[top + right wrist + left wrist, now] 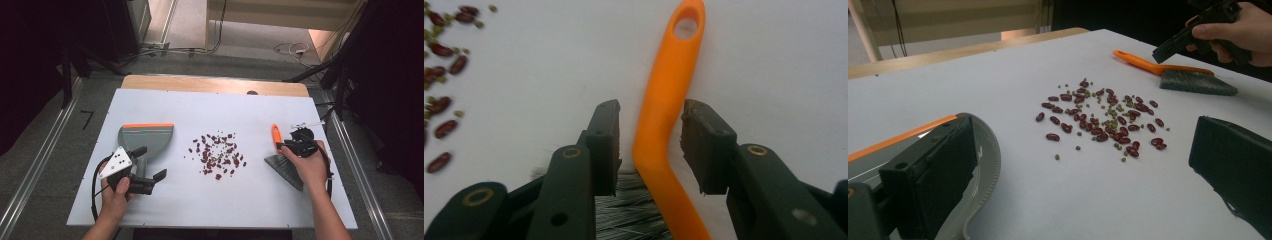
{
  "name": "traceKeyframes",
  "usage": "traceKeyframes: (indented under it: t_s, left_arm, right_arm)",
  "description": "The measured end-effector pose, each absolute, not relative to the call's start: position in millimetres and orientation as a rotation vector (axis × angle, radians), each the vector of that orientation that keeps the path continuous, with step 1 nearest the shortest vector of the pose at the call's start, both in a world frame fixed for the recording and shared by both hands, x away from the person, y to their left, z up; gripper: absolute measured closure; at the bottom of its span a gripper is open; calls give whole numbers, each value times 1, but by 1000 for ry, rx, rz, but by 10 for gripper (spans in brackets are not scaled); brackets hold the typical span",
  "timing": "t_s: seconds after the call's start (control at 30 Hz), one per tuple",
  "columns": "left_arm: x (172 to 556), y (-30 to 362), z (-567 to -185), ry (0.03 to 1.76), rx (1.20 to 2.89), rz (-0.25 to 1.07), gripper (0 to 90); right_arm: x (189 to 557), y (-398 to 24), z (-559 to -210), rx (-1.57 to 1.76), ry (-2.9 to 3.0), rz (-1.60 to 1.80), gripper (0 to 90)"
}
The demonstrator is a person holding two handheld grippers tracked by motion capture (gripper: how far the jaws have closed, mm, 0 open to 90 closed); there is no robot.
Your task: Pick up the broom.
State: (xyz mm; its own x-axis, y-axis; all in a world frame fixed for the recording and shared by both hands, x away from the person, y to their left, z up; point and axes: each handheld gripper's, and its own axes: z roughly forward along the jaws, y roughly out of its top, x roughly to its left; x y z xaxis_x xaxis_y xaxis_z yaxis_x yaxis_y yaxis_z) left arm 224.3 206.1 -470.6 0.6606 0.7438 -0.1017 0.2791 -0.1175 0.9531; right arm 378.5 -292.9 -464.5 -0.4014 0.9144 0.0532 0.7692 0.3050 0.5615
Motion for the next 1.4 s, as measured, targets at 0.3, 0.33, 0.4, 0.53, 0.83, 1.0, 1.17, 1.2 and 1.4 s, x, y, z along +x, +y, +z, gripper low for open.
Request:
traceKeyframes:
  t_s: [0.3,0.33,0.4,0.53,0.83,1.0,1.17,1.2,1.4]
  left_arm:
    - [224,206,-471,842,1695,487,0]
    - [224,206,-471,843,1694,486,0]
    - [225,205,-471,844,1692,483,0]
    - [226,204,-471,846,1694,482,0]
    - [228,194,-469,835,1703,486,0]
    - [228,190,-468,824,1705,487,0]
    - [226,191,-466,822,1694,491,0]
    - [226,191,-466,824,1690,491,0]
    - [226,190,-465,819,1691,497,0]
  right_arm:
    - [380,-285,-481,1573,2294,628,617]
    - [380,-285,-481,1573,2294,628,617]
    - [381,-285,-481,1608,2284,632,623]
    - [380,-284,-482,1604,2272,617,659]
    - [374,-289,-487,1591,2221,720,664]
    - [368,-290,-487,1538,2182,779,664]
    - [361,-301,-480,1547,2103,937,668]
    - [358,-303,-477,1529,2073,969,670]
    - [342,-312,-462,1445,1927,1146,683]
